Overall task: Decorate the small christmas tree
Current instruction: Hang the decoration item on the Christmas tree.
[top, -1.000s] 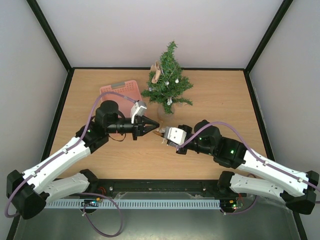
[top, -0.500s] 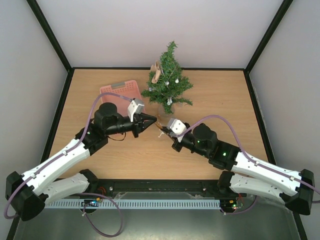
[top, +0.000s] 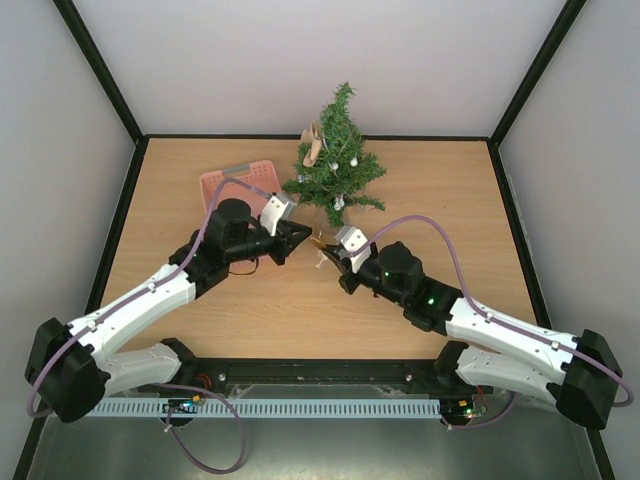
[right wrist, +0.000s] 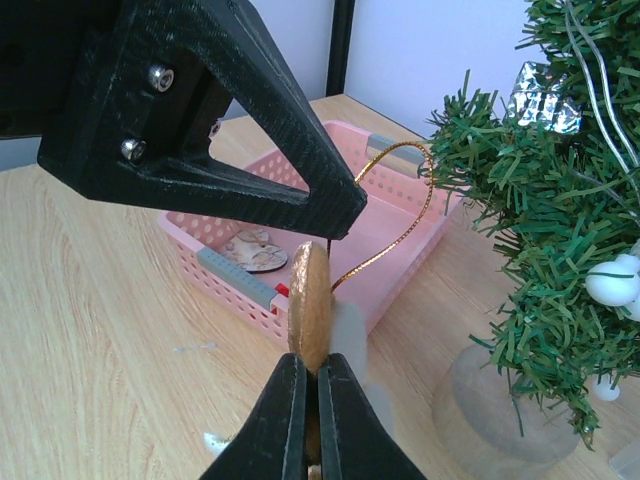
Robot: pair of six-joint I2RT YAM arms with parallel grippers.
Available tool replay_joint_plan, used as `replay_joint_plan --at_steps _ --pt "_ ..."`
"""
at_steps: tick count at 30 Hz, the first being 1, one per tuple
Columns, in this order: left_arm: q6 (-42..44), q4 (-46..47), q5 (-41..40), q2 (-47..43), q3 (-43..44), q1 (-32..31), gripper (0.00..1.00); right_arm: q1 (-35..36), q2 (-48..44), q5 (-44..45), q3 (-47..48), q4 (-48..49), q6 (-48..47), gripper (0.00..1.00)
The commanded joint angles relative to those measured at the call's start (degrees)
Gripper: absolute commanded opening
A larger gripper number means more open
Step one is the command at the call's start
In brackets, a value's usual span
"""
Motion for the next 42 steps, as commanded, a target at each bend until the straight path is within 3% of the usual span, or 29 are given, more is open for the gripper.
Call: replay_joint_plan --at_steps 1,11,42 --pt "1.51 2.32 -4.28 1.07 1.49 2.04 0.02 -0.96 1.46 -0.24 -0.86 4.28 1.48 0.02" --pt "2.06 4.32 -4.0 4.78 3.7 4.08 0.02 -1.88 4.95 2.42 0.05 8.9 2.09 0.02" --pt "3.72 3.83 -3.32 13.96 12.38 8.53 0.02 -4.3 11.78 7.68 4.4 11.14 5.9 0.02"
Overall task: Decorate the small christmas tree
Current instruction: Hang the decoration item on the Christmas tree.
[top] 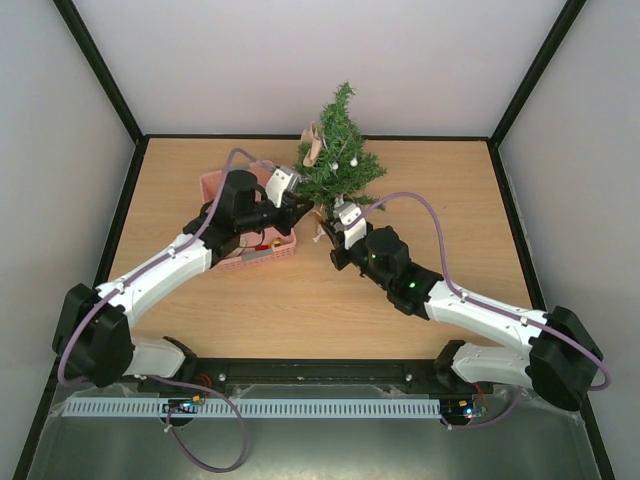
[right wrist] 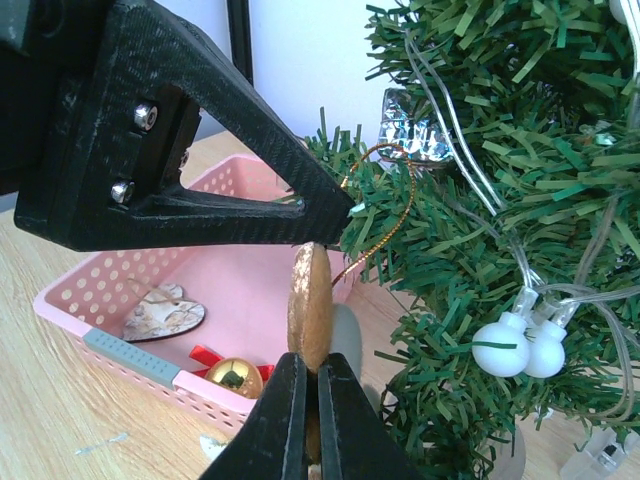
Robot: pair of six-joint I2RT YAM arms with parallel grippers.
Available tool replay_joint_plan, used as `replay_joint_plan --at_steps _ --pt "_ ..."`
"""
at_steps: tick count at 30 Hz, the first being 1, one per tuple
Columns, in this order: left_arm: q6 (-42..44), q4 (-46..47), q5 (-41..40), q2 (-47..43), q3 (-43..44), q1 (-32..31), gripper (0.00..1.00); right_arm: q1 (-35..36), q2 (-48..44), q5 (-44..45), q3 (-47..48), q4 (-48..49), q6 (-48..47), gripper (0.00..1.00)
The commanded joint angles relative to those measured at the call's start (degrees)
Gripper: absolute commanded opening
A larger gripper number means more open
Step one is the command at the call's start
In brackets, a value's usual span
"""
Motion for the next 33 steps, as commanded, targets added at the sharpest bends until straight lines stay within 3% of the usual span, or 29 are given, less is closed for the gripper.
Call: replay_joint_plan --at_steps 1,33 --pt "1.67 1.83 -5.22 1.66 3.31 2.2 0.02 -0.22 0.48 1.26 0.9 0.29 1.01 0.02" --pt "3.16 -1.43 -7.9 3.42 4.29 2.31 0.03 -1.2 2.44 1.77 -1.47 4.41 3.44 0.02"
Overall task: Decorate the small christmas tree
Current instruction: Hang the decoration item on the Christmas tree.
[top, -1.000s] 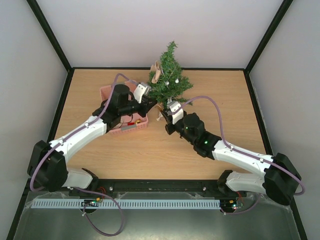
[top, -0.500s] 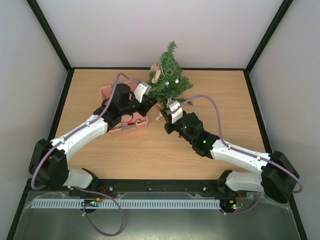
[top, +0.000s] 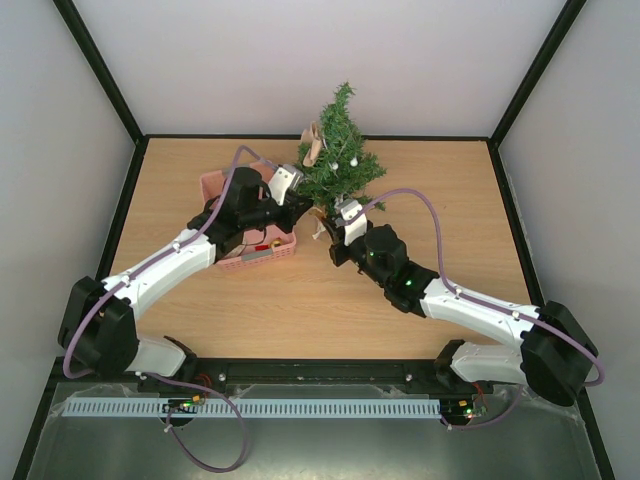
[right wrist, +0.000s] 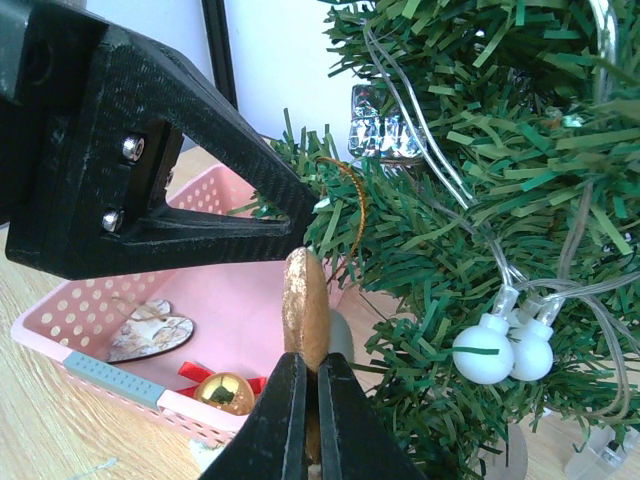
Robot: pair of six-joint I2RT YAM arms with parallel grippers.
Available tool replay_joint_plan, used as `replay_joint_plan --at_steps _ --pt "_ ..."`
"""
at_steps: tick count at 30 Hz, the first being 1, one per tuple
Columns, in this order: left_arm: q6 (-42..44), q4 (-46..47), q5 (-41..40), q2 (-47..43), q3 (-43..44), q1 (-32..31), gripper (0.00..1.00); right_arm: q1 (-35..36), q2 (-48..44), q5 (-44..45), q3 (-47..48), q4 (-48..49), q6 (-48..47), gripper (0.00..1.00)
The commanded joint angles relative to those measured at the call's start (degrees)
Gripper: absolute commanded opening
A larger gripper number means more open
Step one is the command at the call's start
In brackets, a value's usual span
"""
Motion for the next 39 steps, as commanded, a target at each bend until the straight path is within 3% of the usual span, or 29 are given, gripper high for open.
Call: replay_joint_plan --at_steps 1,16,25,39 --pt "1.3 0.45 -5.78 0.66 2.03 2.21 0.03 -0.36 0.05 0.61 -1.25 1.02 0.93 0.02" --pt "0.45 -0.4 -3.88 0.67 4.16 2.14 0.05 -0.76 -0.32 0.82 -0.74 1.24 1.57 0.02" --pt "-2.27 -0.79 -1.14 -3.21 1.96 2.17 0.18 -0.8 -1.45 0.4 -1.42 2.43 2.28 0.02" --pt "-1.59 -3.07 1.46 -4.58 2.33 2.15 0.24 -1.26 -2.76 0.93 -2.61 4.73 6.99 0.02"
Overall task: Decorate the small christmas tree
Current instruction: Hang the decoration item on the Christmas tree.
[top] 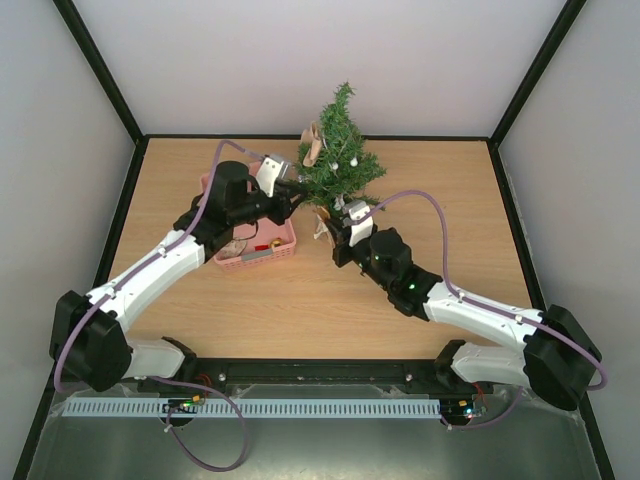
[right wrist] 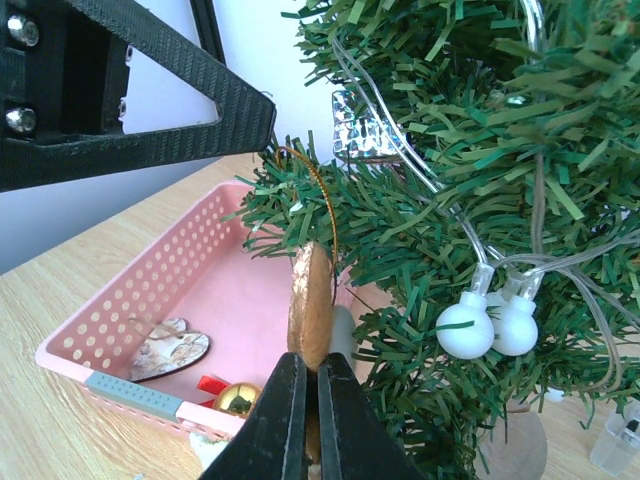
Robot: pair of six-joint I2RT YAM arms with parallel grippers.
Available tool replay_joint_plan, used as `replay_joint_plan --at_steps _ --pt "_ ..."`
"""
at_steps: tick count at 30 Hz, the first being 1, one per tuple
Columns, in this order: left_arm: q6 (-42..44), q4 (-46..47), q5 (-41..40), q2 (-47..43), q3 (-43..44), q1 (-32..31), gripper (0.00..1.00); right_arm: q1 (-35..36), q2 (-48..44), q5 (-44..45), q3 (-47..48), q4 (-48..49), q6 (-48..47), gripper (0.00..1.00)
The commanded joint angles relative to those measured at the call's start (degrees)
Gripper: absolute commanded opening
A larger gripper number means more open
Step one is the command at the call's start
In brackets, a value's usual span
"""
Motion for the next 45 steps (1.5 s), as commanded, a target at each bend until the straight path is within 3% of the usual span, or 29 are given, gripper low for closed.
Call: replay_joint_plan --at_steps 1,12,45 --pt "0.43 -1.57 2.61 -0.23 1.08 0.41 0.24 -0.63 -1.07 1.05 -0.16 2.05 2.61 0.02" --pt "1.61 -4.2 2.97 0.68 1.75 0.3 0.3 -0.72 -0.34 0.73 -0.84 2.46 3.31 0.02" --pt "2.89 -2.98 2.87 6.3 6.63 -0.06 0.31 -1.07 1.83 1.66 1.11 3.3 4.84 0.02"
